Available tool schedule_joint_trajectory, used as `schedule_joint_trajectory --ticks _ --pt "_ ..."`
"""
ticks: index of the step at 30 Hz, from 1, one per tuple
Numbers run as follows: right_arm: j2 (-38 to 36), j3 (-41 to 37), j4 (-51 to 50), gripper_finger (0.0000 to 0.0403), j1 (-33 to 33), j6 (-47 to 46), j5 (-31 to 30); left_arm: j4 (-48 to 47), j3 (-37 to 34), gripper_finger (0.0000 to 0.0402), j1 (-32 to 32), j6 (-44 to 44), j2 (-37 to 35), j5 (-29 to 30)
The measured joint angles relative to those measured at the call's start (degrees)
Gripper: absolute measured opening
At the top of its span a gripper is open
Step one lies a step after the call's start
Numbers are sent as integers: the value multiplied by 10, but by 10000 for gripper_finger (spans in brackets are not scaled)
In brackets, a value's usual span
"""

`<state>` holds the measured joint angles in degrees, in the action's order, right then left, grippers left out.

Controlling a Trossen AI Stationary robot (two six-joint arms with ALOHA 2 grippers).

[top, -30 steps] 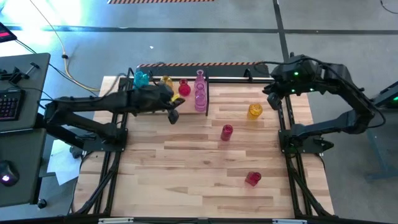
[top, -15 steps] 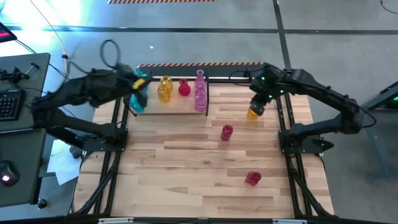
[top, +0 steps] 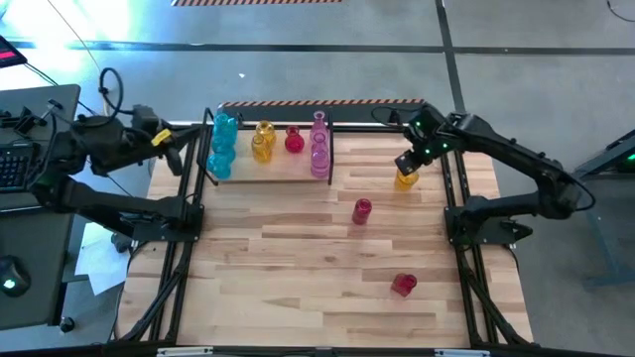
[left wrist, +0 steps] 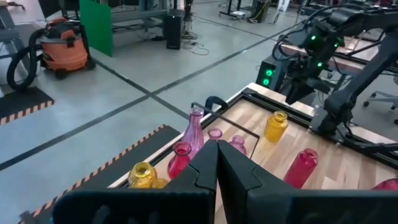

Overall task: Sort vases onto shelf
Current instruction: Put the yellow vase on the shelf aligned with the other yellow vase

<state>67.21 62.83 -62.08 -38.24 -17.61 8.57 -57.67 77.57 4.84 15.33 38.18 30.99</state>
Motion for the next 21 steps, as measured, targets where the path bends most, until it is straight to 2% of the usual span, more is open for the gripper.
schedule_joint_trajectory --ticks 6,12,16,21 --pt "14 -38 -4 78 -19 -11 0 -20 -19 0 0 7 -29 0" --pt "15 -82 20 146 -44 -33 -4 -24 -39 0 0 11 -41 0" --pt "15 -95 37 183 -57 -45 -34 -21 -39 1 0 11 -41 -1" --pt "15 -121 49 196 -70 -45 -51 -21 -39 1 0 25 -41 -23"
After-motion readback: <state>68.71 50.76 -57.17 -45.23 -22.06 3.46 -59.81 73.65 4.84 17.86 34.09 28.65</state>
